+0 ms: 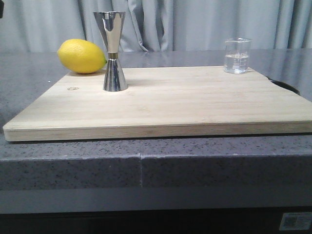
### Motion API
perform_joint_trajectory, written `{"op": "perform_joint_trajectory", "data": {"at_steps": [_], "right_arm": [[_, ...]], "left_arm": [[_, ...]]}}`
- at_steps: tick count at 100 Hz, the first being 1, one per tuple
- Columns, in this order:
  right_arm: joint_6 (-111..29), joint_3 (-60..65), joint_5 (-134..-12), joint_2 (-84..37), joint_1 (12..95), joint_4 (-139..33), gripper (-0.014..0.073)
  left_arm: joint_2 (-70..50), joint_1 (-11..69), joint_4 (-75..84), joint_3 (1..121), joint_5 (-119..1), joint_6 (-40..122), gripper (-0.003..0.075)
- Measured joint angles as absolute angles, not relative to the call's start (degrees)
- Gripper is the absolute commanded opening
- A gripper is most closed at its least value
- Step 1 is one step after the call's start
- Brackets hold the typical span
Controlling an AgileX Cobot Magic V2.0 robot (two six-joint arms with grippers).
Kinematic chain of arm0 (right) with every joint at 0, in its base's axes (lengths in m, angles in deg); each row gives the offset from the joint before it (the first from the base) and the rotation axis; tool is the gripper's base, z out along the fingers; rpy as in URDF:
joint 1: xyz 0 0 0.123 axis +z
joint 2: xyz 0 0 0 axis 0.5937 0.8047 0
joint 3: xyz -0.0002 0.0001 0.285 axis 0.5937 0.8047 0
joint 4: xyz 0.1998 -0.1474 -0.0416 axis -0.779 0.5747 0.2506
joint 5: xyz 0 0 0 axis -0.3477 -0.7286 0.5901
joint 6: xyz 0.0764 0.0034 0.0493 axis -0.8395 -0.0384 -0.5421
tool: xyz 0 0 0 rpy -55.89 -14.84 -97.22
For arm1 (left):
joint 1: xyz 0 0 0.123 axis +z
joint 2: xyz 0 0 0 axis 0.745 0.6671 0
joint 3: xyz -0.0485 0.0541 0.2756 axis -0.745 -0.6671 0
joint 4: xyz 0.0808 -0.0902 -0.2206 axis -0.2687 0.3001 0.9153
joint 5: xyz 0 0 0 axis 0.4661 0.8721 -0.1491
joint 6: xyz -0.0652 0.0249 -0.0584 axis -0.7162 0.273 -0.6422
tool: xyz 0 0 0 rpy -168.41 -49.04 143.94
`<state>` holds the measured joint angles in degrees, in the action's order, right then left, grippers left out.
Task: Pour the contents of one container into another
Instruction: 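Move the left gripper toward the steel jigger beside the lemon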
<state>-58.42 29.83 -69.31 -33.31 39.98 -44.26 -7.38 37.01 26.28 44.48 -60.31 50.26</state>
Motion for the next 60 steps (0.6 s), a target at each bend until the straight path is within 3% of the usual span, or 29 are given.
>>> {"op": "perform_joint_trajectory", "data": {"at_steps": [23,60], "right_arm": [[-58.4,29.8,-69.2,-27.6,40.1,-45.2,0.0494],[-58.4,29.7,-66.7,-26.3,42.2,-45.3,0.0494]], "left_arm": [[-7.2,32.2,30.7,44.5,-61.5,57.8,0.0702],[-5.6,31.3,41.4,45.4,-61.9,71.6,0.0702]]}}
